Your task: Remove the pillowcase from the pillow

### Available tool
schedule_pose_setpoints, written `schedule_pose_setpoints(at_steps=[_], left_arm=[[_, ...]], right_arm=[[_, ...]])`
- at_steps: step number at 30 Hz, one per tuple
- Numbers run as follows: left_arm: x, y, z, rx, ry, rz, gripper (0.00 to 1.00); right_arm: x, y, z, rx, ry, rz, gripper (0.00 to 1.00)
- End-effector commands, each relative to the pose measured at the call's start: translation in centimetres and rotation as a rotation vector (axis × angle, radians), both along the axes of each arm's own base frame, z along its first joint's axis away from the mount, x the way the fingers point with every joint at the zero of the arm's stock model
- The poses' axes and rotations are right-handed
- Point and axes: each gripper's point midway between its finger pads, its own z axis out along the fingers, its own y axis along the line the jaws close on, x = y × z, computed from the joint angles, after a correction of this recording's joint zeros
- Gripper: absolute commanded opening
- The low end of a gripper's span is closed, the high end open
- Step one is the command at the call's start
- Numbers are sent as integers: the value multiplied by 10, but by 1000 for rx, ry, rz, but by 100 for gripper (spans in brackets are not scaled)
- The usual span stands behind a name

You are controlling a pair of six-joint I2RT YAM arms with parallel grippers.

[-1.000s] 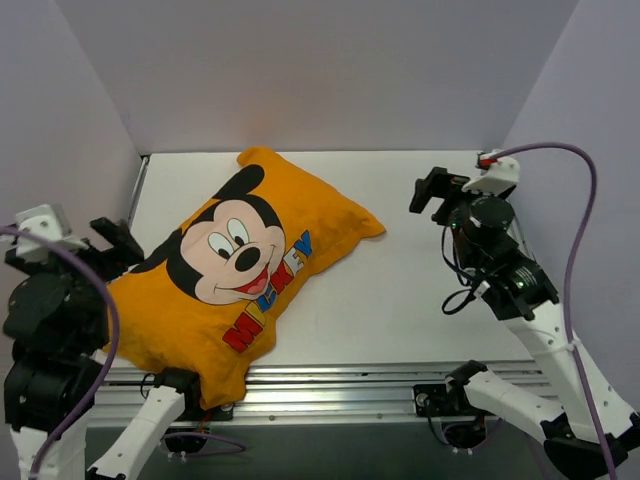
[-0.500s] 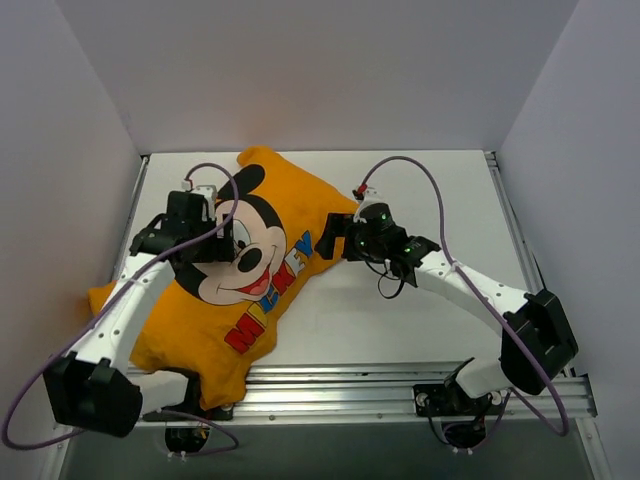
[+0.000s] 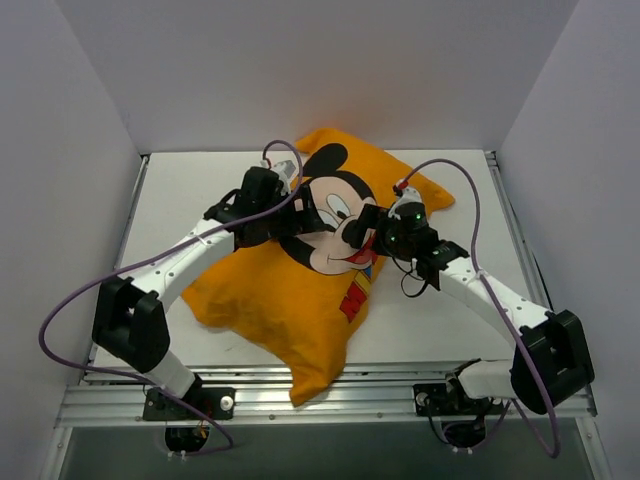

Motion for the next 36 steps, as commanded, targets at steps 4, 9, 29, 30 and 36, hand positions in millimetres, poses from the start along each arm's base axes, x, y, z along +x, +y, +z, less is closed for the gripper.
schedule_pose_setpoints(at_steps=[4, 9, 29, 30, 36], left_arm=[[-6, -4, 99, -90, -143, 26, 94], [15, 49, 121, 144, -288, 108, 94], [-16, 30, -91, 23, 214, -2, 94], [-20, 29, -97, 32, 224, -2, 94], [-31, 11, -113, 30, 242, -8, 94]], right_arm=[[8, -52, 41, -14, -82, -131, 100], [22, -101, 41, 55, -40, -216, 100], [48, -34, -82, 291, 188, -66, 99], [47, -27, -84, 299, 190, -39, 95], [51, -2, -49, 333, 106, 66, 4]])
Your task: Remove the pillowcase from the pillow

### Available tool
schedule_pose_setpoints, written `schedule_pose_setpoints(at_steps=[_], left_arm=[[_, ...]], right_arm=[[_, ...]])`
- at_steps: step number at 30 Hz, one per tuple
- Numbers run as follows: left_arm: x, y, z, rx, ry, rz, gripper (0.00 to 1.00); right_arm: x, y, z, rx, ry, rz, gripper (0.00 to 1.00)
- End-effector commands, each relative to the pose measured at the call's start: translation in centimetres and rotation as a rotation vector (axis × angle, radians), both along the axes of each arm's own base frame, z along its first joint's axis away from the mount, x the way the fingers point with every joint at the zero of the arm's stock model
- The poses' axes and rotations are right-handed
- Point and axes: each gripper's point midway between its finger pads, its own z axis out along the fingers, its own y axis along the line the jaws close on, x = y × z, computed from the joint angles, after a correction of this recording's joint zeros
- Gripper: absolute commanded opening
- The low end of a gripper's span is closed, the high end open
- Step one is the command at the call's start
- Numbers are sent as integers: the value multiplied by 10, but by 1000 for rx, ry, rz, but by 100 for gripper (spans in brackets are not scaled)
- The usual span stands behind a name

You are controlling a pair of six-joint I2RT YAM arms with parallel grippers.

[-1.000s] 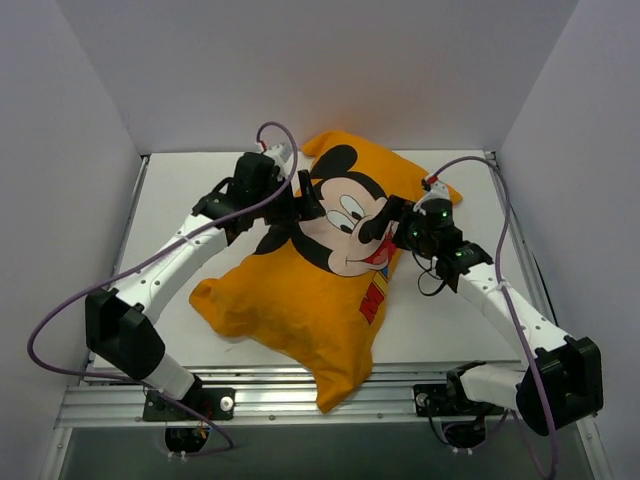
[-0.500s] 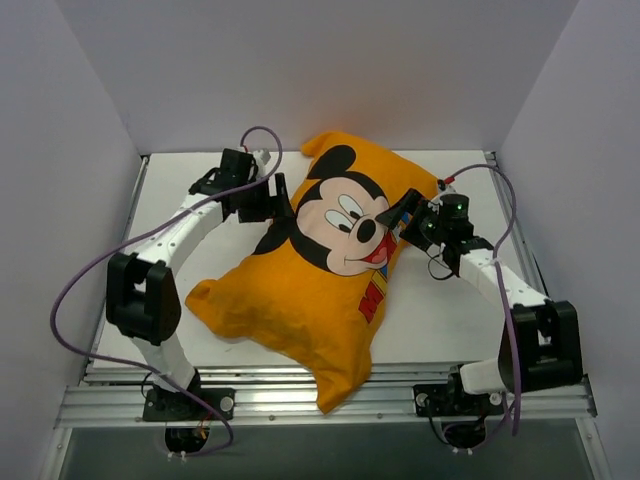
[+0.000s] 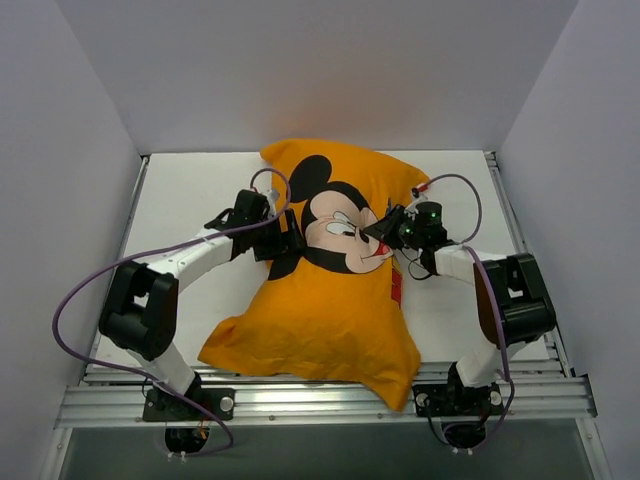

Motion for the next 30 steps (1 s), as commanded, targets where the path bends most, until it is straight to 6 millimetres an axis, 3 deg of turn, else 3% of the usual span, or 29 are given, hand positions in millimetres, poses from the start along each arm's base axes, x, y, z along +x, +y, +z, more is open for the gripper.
schedule_pose_setpoints(at_steps=[1, 2, 3, 5, 6, 8, 9, 10, 11, 12, 13, 14, 15, 16, 17, 18, 19, 20, 21, 22, 23, 24, 25, 27, 29, 30], left_arm=[[-18, -20, -23, 9, 50, -37, 94], [-16, -24, -20, 3, 44, -28, 94], [-7, -30, -14, -6, 23, -21, 94], [3, -46, -2, -26, -3, -16, 94], [17, -61, 12, -46, -37, -19, 94], [31, -83, 29, -72, -84, -18, 94], [32, -105, 30, -84, -100, -42, 94], [44, -124, 58, -134, -159, -46, 94], [43, -143, 60, -163, -160, -55, 94], [50, -157, 77, -218, -212, -57, 94], [53, -166, 89, -261, -236, -52, 94], [54, -169, 94, -300, -226, -26, 94], [59, -171, 115, -362, -275, -11, 94], [54, -162, 101, -352, -254, 12, 94], [52, -155, 99, -351, -256, 38, 94], [52, -140, 117, -359, -299, 82, 94], [51, -124, 113, -341, -297, 114, 94], [40, -104, 86, -294, -254, 143, 94], [32, -86, 98, -293, -271, 176, 94], [30, -67, 92, -274, -259, 210, 94], [15, -49, 68, -226, -217, 225, 94], [3, -33, 77, -219, -221, 239, 94], [-5, -16, 67, -182, -193, 266, 94], [-33, 9, 61, -151, -184, 274, 94], [-48, 27, 59, -143, -172, 306, 94], [-64, 39, 61, -147, -176, 315, 94]], right_arm=[[-9, 22, 25, -34, -56, 109, 0], [-13, 17, 25, -71, -26, 106, 0], [-3, 12, 60, -83, -103, 95, 0], [-3, -1, 87, -173, -136, 80, 0], [8, -4, 125, -196, -206, 64, 0], [8, -19, 153, -301, -228, 23, 0], [13, -21, 191, -318, -291, 4, 0], [10, -25, 197, -360, -273, -8, 0], [10, -24, 209, -384, -297, -6, 0], [10, -22, 218, -396, -308, -4, 0], [6, -13, 233, -398, -332, 17, 0], [7, -9, 234, -409, -334, 27, 0], [6, -3, 235, -415, -340, 44, 0], [4, 3, 233, -422, -338, 61, 0], [2, 15, 225, -434, -329, 86, 0], [1, 21, 216, -448, -317, 103, 0], [-1, 28, 204, -458, -297, 121, 0], [-5, 44, 188, -468, -273, 166, 1], [-6, 54, 177, -476, -256, 188, 2], [-9, 63, 168, -483, -246, 209, 4], [-16, 85, 148, -497, -219, 260, 5], [-17, 92, 138, -522, -208, 255, 6], [-17, 103, 122, -535, -184, 262, 5], [-26, 127, 109, -538, -169, 296, 0], [-34, 148, 92, -546, -143, 331, 0], [-44, 168, 97, -549, -166, 363, 0]])
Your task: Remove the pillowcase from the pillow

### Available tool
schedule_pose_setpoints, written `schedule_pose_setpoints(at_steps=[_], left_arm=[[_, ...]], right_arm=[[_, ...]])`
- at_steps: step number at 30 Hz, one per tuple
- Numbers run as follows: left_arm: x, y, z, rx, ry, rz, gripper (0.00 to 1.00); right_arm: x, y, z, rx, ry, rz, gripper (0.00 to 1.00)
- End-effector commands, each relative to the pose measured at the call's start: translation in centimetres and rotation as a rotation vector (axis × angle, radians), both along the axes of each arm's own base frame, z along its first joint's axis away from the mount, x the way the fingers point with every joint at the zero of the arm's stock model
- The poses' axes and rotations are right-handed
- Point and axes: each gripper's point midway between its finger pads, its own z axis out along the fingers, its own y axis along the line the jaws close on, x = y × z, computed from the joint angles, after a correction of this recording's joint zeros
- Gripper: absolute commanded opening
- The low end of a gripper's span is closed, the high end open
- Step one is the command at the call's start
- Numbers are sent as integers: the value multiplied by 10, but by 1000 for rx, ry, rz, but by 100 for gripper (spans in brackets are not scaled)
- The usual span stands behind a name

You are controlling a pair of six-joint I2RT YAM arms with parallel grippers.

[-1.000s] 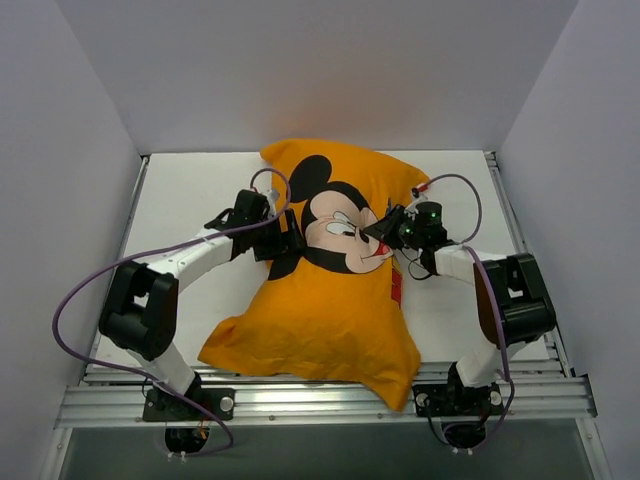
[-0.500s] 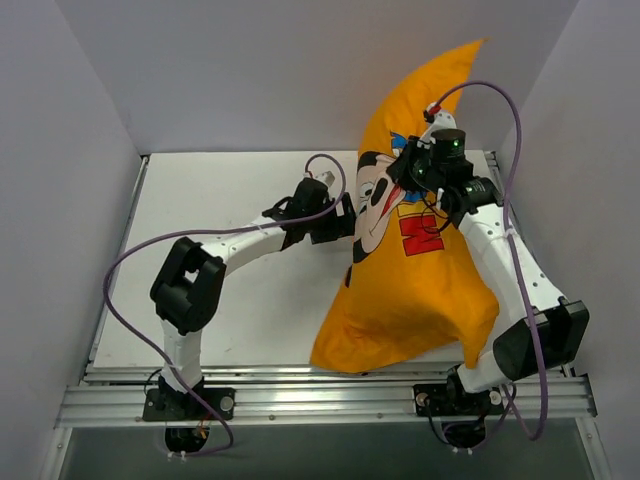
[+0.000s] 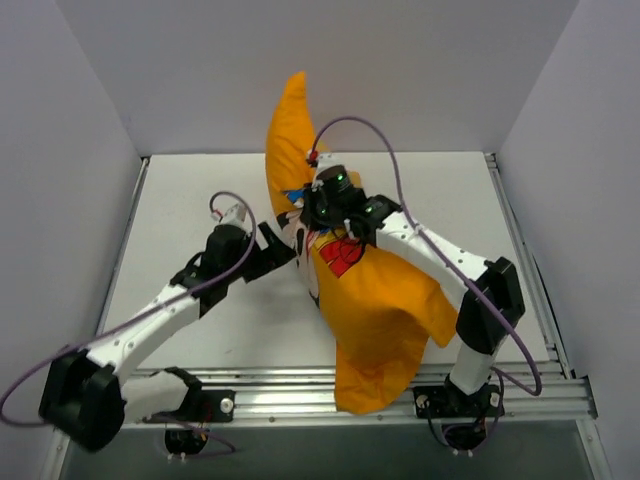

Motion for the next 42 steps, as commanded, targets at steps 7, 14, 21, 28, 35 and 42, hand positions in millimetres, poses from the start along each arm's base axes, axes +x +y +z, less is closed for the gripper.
schedule_pose_setpoints(at_steps=[7, 14, 21, 28, 35, 42], left_arm=[[-61, 74, -6, 1, 47, 186, 94], [-101, 118, 51, 43, -66, 261, 94], [-125, 141, 105, 83, -148, 271, 94], [-127, 151, 125, 141, -178, 275, 94], [-91, 138, 126, 235, -184, 236, 94], [-19, 136, 130, 428, -241, 227, 94]], right_arm=[[-49, 78, -27, -60, 76, 130, 7], [-101, 118, 3, 23, 82, 325, 44], [-119, 121, 92, 110, -47, 373, 59], [-135, 100, 101, 91, -60, 393, 69], [-147, 59, 34, -78, 24, 345, 76], [-196, 36, -25, -196, 127, 453, 79]])
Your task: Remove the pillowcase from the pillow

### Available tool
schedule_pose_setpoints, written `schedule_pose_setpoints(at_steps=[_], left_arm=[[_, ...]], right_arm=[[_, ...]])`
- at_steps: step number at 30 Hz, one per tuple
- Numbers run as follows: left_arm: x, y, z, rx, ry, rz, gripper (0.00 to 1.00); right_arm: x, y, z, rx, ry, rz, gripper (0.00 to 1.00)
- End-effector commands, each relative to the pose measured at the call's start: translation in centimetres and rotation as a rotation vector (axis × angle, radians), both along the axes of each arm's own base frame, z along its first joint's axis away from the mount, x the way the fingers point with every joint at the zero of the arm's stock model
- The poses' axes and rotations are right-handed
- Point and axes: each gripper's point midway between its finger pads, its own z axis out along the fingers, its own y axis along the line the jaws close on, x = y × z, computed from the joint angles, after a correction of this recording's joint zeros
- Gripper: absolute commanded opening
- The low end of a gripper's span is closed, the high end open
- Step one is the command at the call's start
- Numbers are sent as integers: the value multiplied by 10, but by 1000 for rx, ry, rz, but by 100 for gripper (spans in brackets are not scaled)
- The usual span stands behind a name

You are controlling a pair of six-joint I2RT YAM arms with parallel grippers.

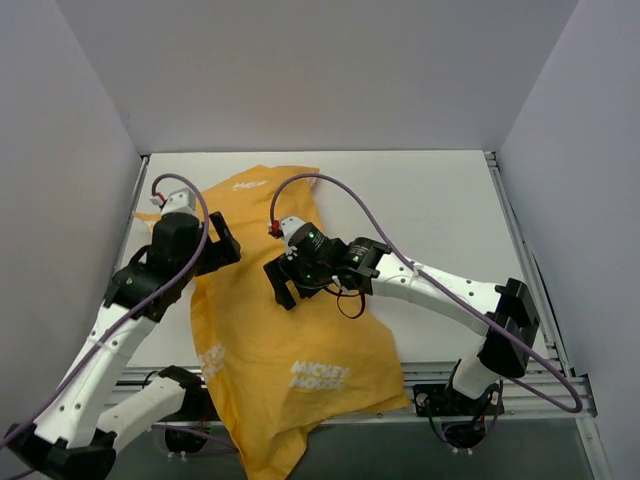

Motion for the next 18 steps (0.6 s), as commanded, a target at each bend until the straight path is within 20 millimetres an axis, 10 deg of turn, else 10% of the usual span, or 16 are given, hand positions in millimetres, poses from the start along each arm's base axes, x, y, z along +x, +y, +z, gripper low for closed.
schedule_pose_setpoints(at_steps=[1, 7, 11, 18], left_arm=[[54, 2, 38, 83, -153, -3, 94], [153, 19, 24, 19, -134, 22, 94], [192, 20, -22, -24, -33, 16, 94], [155, 4, -83, -115, 127, -45, 94]], right_arm=[[-31, -13, -7, -42, 16, 78, 79], [-28, -41, -62, -211, 46, 14, 84], [-8, -57, -92, -277, 72, -64, 84], [91, -141, -118, -305, 120, -419, 81]])
